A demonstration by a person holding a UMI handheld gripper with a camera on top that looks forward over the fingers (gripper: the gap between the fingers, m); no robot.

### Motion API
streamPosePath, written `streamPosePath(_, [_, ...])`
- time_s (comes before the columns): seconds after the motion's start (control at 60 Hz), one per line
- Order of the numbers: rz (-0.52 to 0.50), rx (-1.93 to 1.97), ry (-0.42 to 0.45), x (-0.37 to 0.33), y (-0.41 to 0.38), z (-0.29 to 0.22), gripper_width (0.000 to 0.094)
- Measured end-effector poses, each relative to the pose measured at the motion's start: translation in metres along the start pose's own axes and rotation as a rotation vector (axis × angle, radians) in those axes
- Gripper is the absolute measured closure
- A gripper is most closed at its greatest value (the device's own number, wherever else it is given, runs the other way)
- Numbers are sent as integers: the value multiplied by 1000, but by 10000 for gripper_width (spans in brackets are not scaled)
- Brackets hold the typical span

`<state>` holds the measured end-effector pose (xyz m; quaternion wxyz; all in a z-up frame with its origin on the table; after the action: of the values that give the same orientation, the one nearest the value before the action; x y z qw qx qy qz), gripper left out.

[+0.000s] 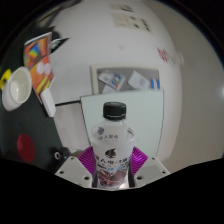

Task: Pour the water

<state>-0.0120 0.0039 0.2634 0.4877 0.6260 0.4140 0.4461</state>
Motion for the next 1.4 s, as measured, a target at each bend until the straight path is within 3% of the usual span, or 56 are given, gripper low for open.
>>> streamPosePath(0.133, [6,-335,211,12,-28,-56,536])
streamPosePath(0.233, [-10,-512,300,11,-62,-74,533])
streamPosePath(0.4, [-42,-726,391,10,-104,-85,533])
streamPosePath(0.633, [-59,-652,404,2,-93,-99,535])
streamPosePath(0.767, [-63,-296,358,-3,-35,-103,534])
streamPosePath(0.967, [-235,605,241,-2,36,-78,534])
streamPosePath(1.083, [-384,1029,145,-10,13,-73,533])
streamPosePath(1.15, [-462,1164,88,2,-4,-39,534])
streamPosePath(1.217, [-486,1248,17,-7,-51,-42,535])
streamPosePath(1.3, [-574,1327,-45,6,-70,-3,535])
streamPosePath(1.317, [-566,1335,-59,-2,-92,-18,534])
streamPosePath(1.4, [-598,1327,-85,4,-115,2,535])
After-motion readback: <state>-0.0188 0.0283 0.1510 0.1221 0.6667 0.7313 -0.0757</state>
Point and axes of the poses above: the point between the fingertips, and its own axes, seen from behind it with the camera up: y to the right, z down, x forward, the way the camera looks, the point moved 7 cm from there along -x, backward, against the way the camera looks, and after that the axes turned 1 degree about z, right-handed, at the moved point
